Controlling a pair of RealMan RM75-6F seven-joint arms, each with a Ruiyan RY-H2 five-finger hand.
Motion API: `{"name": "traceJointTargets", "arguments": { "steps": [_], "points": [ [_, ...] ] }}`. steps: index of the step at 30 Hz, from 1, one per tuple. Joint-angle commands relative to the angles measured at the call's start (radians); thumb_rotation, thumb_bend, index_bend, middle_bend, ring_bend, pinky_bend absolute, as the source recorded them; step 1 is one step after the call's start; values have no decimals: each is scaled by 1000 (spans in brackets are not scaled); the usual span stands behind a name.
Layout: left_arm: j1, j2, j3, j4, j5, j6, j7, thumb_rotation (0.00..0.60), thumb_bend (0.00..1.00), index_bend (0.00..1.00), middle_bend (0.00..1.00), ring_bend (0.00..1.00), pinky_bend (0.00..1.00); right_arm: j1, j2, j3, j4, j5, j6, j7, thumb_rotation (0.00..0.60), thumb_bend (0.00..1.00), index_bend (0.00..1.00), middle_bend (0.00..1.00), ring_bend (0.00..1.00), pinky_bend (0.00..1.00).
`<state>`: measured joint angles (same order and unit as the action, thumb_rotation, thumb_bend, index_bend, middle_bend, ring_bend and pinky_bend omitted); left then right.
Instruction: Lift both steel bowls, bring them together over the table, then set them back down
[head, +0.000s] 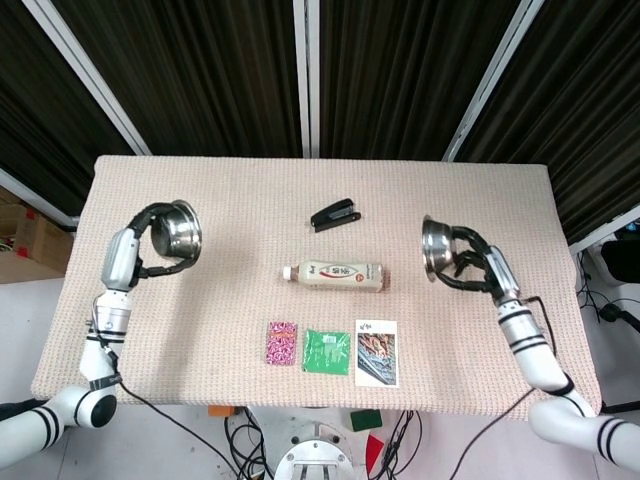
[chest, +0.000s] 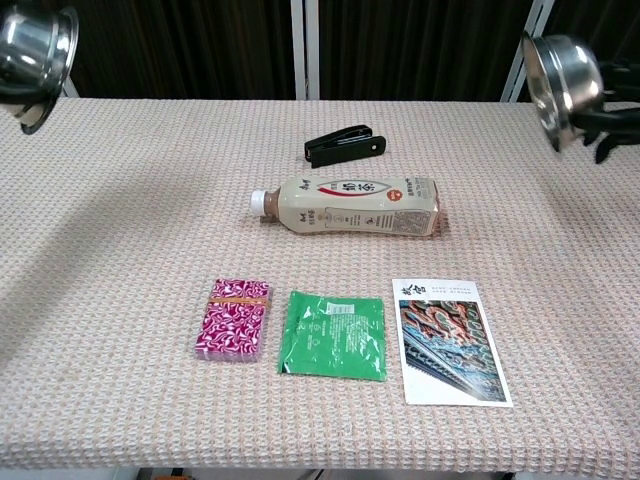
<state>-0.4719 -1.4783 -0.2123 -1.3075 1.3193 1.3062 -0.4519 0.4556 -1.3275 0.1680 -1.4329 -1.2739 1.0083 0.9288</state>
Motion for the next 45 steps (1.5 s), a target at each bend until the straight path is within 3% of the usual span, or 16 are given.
{"name": "traceJointTargets", "arguments": {
  "steps": [1,7,13,15,17,18,20,21,25,33,37,38,40,45],
  "points": [
    [0,133,66,-49,-23,-118,257,600,153,722,734,653,785,-90,140,-91,-100,92,16,-277,600,323,744,576,520,584],
    [-52,238,106,-178,-114,-288,549,600,156,729,743,658,748,-80,218,-119,-198,233,-46,-561,600,326,744,576,523,583],
    [-91,192,111,-185,-187,-351,673,600,156,697,733,658,715,-64,182,-100,-198,310,-60,-667,600,325,722,557,525,582],
    [-101,171,114,-173,-200,-368,687,600,144,473,609,576,669,-61,169,-95,-193,311,-69,-680,600,296,614,467,460,525],
    [-112,166,120,-170,-217,-397,702,600,81,117,283,302,512,-60,170,-90,-190,299,-86,-668,600,211,349,237,215,347],
    [-114,165,118,-170,-223,-400,706,600,47,35,150,183,433,-63,168,-86,-186,292,-82,-665,600,151,205,119,92,250],
    [-114,160,114,-172,-232,-400,698,600,5,0,9,31,294,-73,161,-78,-180,269,-69,-648,600,53,40,13,2,122],
    [-113,161,114,-175,-238,-404,693,600,0,0,0,9,255,-77,160,-75,-180,259,-68,-637,600,16,6,0,0,86],
    [-109,159,114,-174,-240,-396,685,600,0,0,0,0,198,-89,158,-69,-174,227,-71,-605,600,0,0,0,0,7],
    [-55,180,114,-210,-185,-303,615,596,0,0,0,0,195,-124,147,-55,-181,182,-18,-587,600,0,0,0,0,0],
    [28,177,88,-249,-134,-109,552,459,0,0,0,0,174,-182,107,-47,-179,83,155,-592,600,0,0,0,0,0],
    [52,169,82,-253,-116,-52,532,452,0,0,0,0,171,-196,94,-50,-177,59,196,-608,600,0,0,0,0,0],
    [100,156,79,-262,-81,50,497,451,0,0,0,0,170,-222,69,-64,-172,18,272,-664,600,0,0,0,0,0],
    [209,145,141,-323,-6,205,518,449,0,0,0,0,167,-288,14,-127,-173,-22,425,-1015,600,0,0,0,0,0]
  ]
}}
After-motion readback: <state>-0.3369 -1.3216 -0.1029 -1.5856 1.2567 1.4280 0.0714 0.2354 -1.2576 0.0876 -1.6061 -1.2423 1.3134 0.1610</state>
